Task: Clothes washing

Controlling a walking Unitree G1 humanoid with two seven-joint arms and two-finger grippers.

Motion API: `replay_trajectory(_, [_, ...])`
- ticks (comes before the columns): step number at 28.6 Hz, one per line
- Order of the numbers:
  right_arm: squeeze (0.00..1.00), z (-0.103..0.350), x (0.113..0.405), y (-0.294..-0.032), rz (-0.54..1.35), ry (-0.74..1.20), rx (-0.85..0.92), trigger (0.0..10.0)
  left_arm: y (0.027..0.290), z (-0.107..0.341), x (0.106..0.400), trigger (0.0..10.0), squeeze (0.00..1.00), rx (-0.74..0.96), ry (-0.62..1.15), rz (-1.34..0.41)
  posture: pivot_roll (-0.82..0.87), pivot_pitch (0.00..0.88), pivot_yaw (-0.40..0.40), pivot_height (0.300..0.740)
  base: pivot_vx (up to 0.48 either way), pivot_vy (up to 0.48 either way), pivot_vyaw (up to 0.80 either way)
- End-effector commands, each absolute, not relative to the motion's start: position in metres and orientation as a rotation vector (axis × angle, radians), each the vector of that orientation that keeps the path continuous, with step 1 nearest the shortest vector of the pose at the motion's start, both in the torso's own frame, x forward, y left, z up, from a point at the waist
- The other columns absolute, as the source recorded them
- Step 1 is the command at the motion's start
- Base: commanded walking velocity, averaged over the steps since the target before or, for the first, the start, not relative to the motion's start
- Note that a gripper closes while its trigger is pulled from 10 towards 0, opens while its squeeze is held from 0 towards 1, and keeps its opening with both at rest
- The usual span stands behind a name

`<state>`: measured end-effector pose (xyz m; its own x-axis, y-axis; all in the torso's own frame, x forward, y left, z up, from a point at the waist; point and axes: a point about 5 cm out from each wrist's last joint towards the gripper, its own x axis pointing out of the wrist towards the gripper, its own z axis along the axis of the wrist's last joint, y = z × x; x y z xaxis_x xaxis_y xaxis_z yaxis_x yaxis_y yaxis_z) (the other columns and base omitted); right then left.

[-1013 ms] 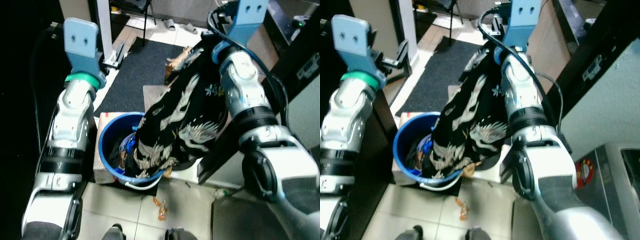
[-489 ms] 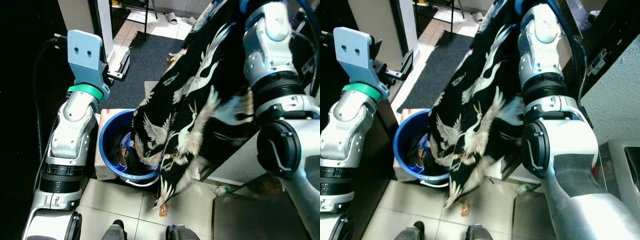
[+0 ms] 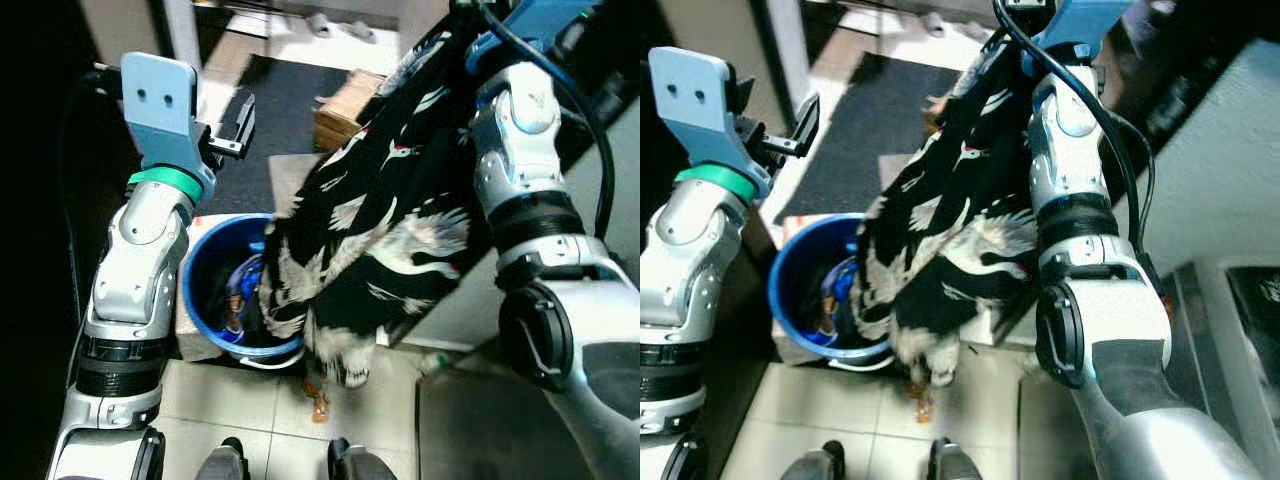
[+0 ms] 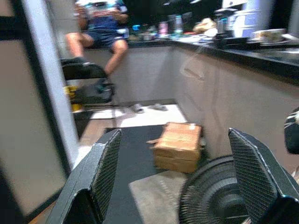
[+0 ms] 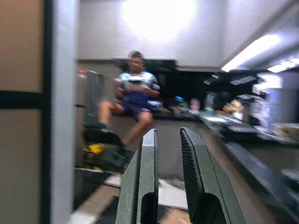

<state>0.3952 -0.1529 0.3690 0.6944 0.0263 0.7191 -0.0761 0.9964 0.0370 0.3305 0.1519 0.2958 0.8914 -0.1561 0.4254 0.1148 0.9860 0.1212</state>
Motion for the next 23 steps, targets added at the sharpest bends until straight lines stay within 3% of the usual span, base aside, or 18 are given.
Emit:
replay_trajectory(1, [0.0, 0.37, 0.393, -0.166, 0.016, -0.817, 0.09, 10.0, 0.15, 0.297, 0.328, 10.0, 0.0, 0.092, -0.447, -0.157, 0.06, 0.089, -0.028, 0.74, 0.0, 0.0, -0.8])
replay_trajectory(23, [0.0, 0.36, 0.392, -0.164, 0.014, -0.804, 0.101, 10.0, 0.151, 0.298, 0.326, 10.0, 0.0, 0.086, -0.421, -0.153, 0.07, 0.09, -0.024, 0.74, 0.0, 0.0, -0.8])
